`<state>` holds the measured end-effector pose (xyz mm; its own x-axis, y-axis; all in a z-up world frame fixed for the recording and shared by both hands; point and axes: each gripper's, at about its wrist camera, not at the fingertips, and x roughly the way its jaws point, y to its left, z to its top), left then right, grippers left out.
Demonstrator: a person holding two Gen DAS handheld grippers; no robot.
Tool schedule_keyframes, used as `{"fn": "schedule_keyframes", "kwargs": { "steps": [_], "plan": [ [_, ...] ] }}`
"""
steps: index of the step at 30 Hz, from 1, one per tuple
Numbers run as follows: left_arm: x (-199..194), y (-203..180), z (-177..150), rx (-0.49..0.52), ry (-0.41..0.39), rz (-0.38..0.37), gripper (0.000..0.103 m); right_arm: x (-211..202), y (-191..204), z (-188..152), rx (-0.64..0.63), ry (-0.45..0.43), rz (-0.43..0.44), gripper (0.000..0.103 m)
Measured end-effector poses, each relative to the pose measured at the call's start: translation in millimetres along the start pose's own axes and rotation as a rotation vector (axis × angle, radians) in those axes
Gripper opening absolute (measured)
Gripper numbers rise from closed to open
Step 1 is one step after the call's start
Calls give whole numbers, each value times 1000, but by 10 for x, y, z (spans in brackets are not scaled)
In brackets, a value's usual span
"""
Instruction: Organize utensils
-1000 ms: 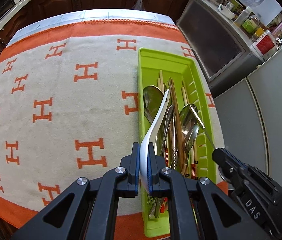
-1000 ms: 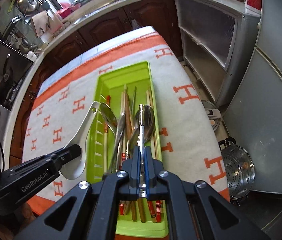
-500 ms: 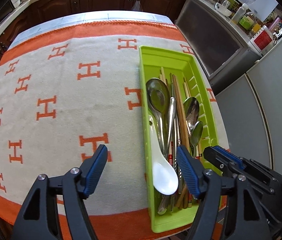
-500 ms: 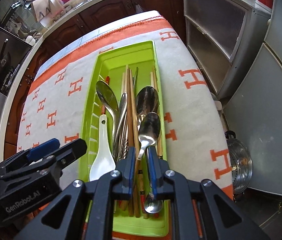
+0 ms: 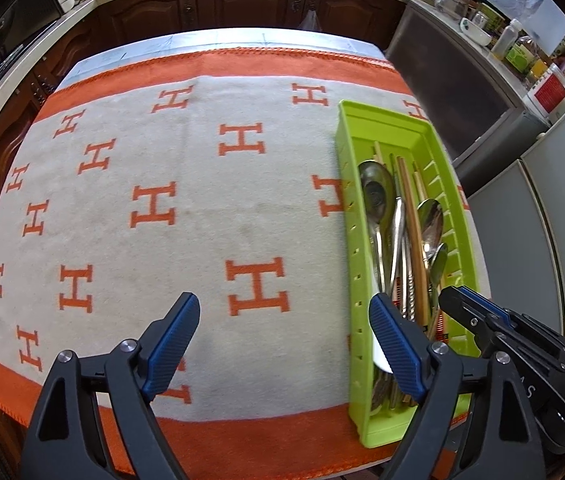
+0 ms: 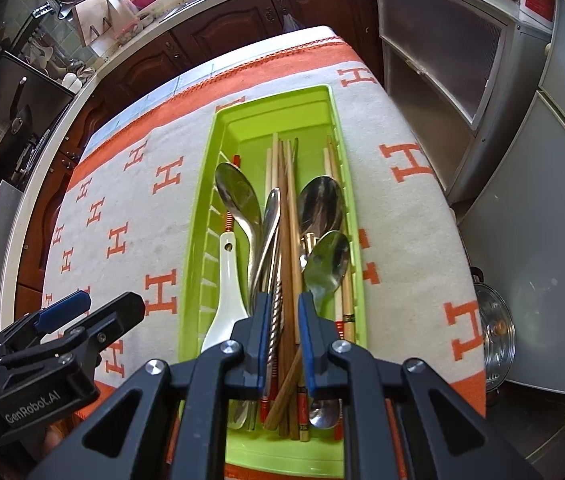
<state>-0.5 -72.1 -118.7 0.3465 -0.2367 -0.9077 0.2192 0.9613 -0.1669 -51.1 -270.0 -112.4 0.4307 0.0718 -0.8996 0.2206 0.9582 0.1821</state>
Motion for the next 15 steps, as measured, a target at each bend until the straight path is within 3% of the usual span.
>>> {"fn": "schedule_keyframes", "kwargs": {
  "steps": [6,10,15],
  "plan": [
    [-17,173,-77,-30,28,14,85,31,106,-85,-13,10,9,14],
    [-142,317,-102,-40,34,74,85,-8,239,-101,-31,6,19,14],
    [-492,572,-128,-49,-22,125,87,-144,435,-81,-53,-9,40,15]
  ]
}}
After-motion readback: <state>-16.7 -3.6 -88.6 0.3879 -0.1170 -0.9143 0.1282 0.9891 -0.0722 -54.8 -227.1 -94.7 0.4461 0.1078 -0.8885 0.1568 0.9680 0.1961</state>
